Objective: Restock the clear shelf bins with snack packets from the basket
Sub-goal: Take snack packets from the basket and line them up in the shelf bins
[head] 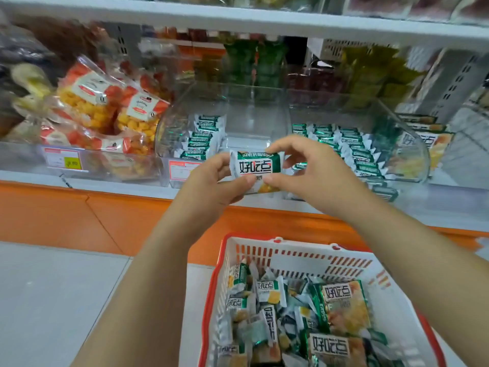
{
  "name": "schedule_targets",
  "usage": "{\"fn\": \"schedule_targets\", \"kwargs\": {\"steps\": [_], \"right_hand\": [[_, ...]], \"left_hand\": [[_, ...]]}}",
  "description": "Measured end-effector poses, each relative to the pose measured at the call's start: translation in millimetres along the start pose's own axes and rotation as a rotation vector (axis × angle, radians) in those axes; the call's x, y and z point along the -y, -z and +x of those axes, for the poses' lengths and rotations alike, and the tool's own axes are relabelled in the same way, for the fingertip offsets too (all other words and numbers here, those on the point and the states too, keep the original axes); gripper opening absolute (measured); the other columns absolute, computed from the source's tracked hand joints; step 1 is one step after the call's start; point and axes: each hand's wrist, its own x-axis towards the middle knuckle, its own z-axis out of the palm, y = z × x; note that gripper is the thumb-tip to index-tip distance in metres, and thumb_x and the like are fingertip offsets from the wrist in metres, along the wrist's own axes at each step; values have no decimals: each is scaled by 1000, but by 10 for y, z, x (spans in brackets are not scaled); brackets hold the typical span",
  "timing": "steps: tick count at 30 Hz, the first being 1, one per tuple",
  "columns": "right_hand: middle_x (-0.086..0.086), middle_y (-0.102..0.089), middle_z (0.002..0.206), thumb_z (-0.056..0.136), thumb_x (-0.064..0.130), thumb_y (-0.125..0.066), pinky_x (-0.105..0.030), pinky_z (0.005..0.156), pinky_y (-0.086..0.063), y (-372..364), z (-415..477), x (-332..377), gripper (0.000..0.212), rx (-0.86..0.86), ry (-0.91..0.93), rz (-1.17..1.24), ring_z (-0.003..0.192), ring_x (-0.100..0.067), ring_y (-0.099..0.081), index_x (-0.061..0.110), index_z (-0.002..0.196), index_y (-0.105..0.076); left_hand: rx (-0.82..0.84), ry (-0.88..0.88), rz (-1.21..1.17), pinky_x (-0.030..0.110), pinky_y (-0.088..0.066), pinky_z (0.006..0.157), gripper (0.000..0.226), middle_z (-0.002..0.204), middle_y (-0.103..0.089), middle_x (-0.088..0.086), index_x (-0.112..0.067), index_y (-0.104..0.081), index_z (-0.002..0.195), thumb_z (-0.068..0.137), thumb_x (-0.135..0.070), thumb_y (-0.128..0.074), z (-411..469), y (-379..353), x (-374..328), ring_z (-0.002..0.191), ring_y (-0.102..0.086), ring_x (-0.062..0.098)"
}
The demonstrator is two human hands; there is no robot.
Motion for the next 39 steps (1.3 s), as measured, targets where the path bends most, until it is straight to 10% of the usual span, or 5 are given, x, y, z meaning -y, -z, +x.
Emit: {"fn": "schedule_targets", "kwargs": {"steps": [5, 13, 20, 30, 39], "right_hand": [[19, -50, 82, 78, 11, -75, -7, 56, -42, -398, 743, 140, 25, -2, 68, 73, 63, 0, -53, 21, 98, -64], [4, -54, 80, 72, -1, -70, -43, 81, -54, -1071, 2345, -795, 32, -383, -329, 170, 85, -22, -61, 27, 78, -56], [-6, -60, 125, 86, 13, -61, -25, 87, -44, -1260, 3080, -1336, 31, -274, -535, -55, 111, -20, -57, 18, 117, -62], [-10, -52, 129, 75, 7, -73, -37, 94, -50, -1329, 3177, -1476, 51, -179, -504, -50, 110, -29, -56, 21, 122, -58], [-5, -52, 131, 85, 3, -63, -21, 87, -42, -988, 2353, -715, 49, -142, -244, -67, 111, -16, -53, 12, 132, -51]], "left_hand": [[-291, -80, -102, 26, -51, 79, 30, 113, -67, -7, -24, -58, 119, 91, -13, -60, 285, 367, 167, 96, -62, 6], [-842, 15, -115, 22, -50, 87, 27, 115, -63, -7, -24, -59, 116, 90, -14, -59, 573, 806, 561, 106, -59, 6], [-977, -34, -13, 32, -51, 89, 25, 111, -60, -4, -24, -59, 113, 90, -16, -58, 732, 775, 683, 103, -57, 12], [-1021, -18, 21, 29, -50, 90, 21, 109, -51, -10, -32, -58, 106, 91, -18, -57, 779, 688, 659, 99, -54, 1], [-904, -40, 163, 17, -38, 92, 24, 119, -47, -7, -33, -54, 108, 92, -15, -55, 605, 506, 531, 110, -48, 3]]}}
